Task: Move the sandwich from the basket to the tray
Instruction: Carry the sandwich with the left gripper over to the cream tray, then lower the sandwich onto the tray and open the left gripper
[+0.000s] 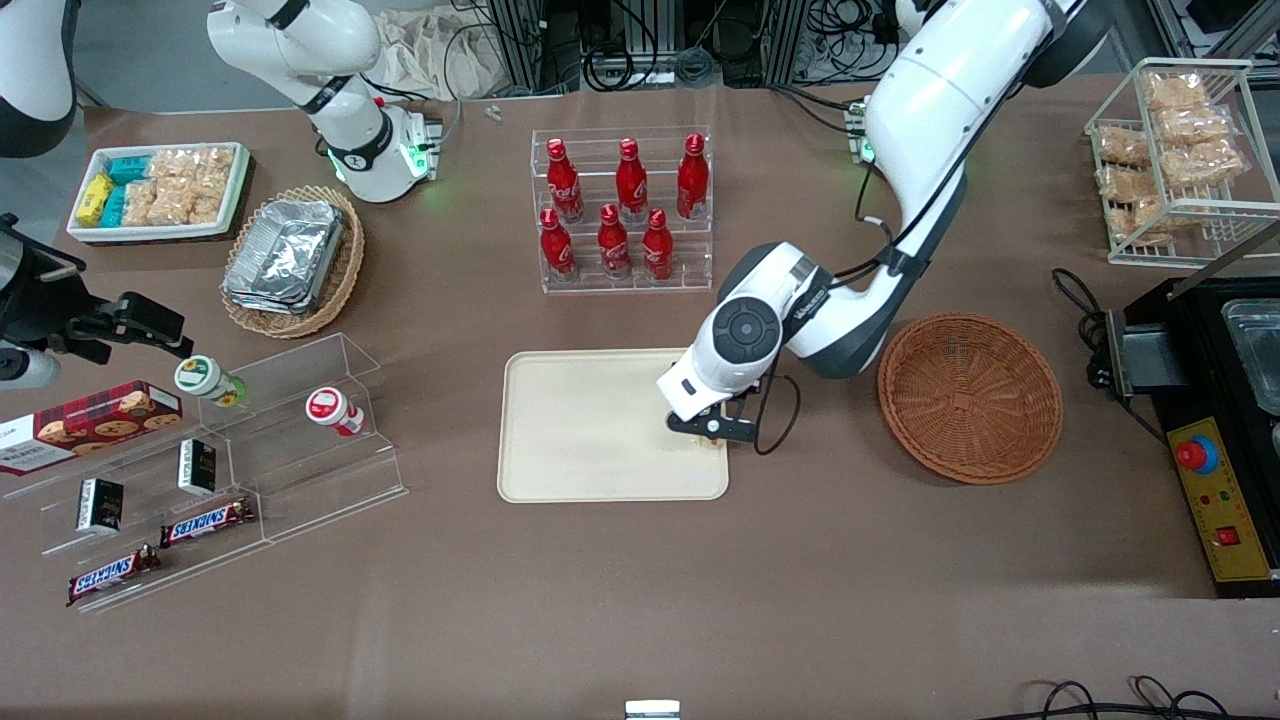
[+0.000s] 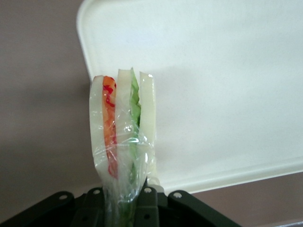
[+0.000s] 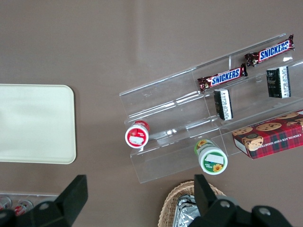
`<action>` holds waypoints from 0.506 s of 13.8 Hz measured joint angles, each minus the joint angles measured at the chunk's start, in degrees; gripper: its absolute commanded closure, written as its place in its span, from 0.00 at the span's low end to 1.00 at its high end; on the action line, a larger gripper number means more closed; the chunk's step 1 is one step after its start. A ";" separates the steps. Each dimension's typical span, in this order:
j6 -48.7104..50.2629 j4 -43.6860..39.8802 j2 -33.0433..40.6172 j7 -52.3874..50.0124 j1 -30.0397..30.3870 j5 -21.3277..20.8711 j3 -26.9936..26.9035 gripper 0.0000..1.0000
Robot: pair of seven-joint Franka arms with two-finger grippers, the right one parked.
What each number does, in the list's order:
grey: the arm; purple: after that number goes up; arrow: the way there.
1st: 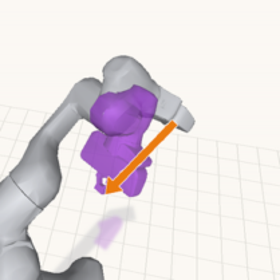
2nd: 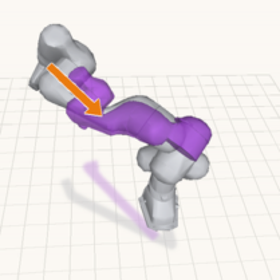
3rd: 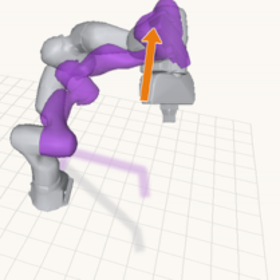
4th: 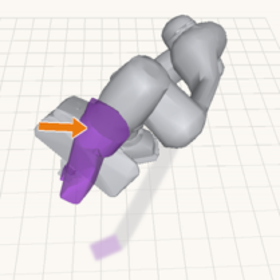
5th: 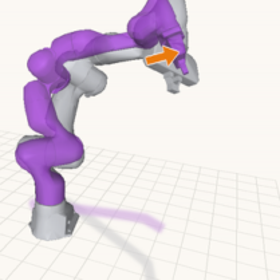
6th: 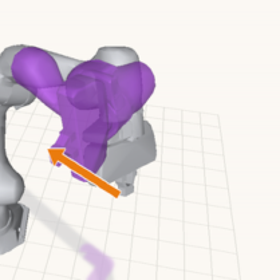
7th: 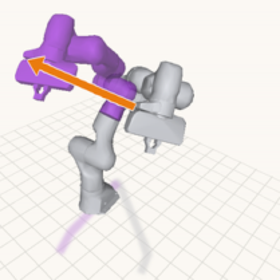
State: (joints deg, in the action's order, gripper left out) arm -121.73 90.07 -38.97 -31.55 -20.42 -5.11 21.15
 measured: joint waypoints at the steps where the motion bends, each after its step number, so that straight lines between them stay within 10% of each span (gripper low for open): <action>1: -1.03 -0.08 -0.96 -0.57 -0.41 -0.07 0.00 1.00; 3: -3.69 -0.15 -2.67 -1.26 -0.89 -0.76 -0.17 0.74; 4: -4.47 -0.20 -3.31 -1.33 -0.89 -1.21 -0.32 0.21; 5: -4.72 -0.31 -3.71 -1.35 -0.89 -1.44 -0.45 0.00; 7: -4.74 -0.46 -3.92 -1.35 -0.89 -1.83 -0.52 0.00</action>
State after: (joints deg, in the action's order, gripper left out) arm -126.48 89.61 -42.89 -32.90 -21.31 -6.94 20.63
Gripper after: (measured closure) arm 0.705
